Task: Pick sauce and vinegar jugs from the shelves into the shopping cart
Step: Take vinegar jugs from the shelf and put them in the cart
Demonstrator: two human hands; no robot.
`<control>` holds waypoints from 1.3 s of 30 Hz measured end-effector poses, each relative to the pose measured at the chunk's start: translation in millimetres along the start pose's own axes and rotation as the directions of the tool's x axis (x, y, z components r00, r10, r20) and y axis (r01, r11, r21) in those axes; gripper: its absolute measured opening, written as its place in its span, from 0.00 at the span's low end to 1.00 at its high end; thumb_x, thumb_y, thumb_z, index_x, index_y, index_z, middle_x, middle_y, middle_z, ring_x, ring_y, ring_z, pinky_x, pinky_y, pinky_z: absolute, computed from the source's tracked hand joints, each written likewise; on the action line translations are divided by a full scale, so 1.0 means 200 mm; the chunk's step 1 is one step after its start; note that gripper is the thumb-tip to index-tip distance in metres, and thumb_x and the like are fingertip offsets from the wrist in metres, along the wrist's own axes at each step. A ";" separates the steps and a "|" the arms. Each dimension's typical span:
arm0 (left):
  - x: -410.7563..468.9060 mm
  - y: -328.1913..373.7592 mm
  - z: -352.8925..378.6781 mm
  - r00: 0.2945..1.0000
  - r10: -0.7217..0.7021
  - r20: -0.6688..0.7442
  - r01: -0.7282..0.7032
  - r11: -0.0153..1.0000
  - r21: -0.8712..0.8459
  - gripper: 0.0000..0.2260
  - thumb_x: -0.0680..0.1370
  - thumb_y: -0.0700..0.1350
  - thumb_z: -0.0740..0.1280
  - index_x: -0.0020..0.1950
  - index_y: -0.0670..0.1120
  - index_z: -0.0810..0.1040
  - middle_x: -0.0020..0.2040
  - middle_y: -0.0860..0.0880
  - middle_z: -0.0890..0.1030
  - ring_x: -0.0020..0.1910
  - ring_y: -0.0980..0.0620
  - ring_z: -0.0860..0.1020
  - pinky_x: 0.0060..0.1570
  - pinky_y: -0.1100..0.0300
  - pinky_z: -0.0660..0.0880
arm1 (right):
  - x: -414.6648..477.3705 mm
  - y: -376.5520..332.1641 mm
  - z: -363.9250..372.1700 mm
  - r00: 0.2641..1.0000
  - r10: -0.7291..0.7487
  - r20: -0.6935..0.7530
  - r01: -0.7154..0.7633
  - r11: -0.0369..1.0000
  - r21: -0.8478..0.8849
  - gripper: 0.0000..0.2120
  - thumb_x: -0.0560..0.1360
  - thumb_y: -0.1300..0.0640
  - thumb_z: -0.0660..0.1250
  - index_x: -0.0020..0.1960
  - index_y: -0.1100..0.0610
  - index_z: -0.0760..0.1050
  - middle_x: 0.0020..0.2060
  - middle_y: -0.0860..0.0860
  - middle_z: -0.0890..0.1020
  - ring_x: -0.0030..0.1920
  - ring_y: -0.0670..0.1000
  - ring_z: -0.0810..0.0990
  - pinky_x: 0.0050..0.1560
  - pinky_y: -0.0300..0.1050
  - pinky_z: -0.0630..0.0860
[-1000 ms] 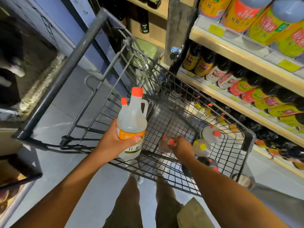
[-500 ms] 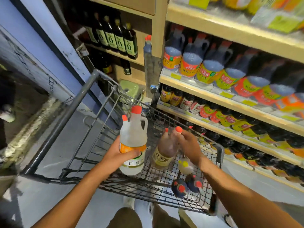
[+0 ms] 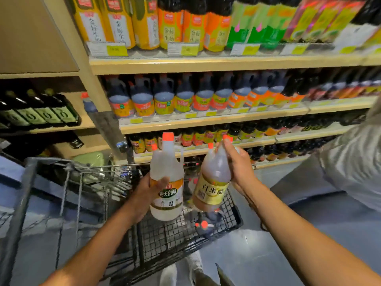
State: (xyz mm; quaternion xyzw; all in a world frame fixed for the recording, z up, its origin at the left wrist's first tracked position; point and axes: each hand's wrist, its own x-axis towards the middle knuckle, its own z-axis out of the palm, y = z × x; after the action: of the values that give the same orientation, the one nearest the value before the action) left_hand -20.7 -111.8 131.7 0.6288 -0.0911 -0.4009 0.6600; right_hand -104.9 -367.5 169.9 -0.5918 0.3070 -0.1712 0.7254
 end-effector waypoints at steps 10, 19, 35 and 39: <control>0.09 -0.01 0.73 0.880 -0.092 0.467 -0.001 0.981 0.195 0.52 0.55 0.68 0.82 0.71 0.42 0.72 0.60 0.37 0.83 0.60 0.37 0.81 0.62 0.39 0.77 | -0.63 -0.10 -0.78 0.886 -0.064 -0.460 0.103 0.993 0.060 0.18 0.79 0.46 0.70 0.33 0.52 0.83 0.35 0.50 0.85 0.39 0.48 0.83 0.45 0.45 0.81; -0.13 -0.24 1.67 0.639 -0.208 0.741 -0.079 0.940 0.332 0.38 0.63 0.63 0.77 0.67 0.45 0.76 0.55 0.42 0.86 0.54 0.41 0.84 0.55 0.45 0.81 | -1.47 -0.05 -1.55 0.599 -0.036 -0.800 0.223 0.967 0.123 0.15 0.81 0.50 0.67 0.44 0.59 0.82 0.39 0.53 0.86 0.43 0.50 0.84 0.50 0.49 0.79; -0.91 -0.75 3.12 0.353 -0.319 0.880 -0.148 0.909 0.389 0.47 0.58 0.72 0.78 0.70 0.49 0.73 0.58 0.44 0.85 0.58 0.42 0.84 0.60 0.42 0.79 | -2.81 0.04 -2.61 0.208 0.045 -0.977 0.292 0.950 0.106 0.15 0.80 0.49 0.67 0.50 0.62 0.81 0.42 0.52 0.87 0.48 0.53 0.87 0.51 0.50 0.83; -0.95 -0.81 3.40 0.312 -0.340 0.887 -0.143 0.907 0.397 0.46 0.58 0.71 0.78 0.69 0.50 0.73 0.58 0.44 0.85 0.58 0.43 0.84 0.58 0.44 0.80 | -2.87 0.04 -2.85 0.165 0.051 -0.985 0.296 0.950 0.099 0.16 0.79 0.46 0.69 0.48 0.60 0.82 0.45 0.55 0.87 0.52 0.57 0.86 0.58 0.57 0.81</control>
State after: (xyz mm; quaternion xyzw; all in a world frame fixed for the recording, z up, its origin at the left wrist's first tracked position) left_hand -637.8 -486.1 189.1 0.4009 -0.4997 -0.7032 0.3084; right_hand -908.4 -444.3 239.0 -0.2617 0.6242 -0.6084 0.4144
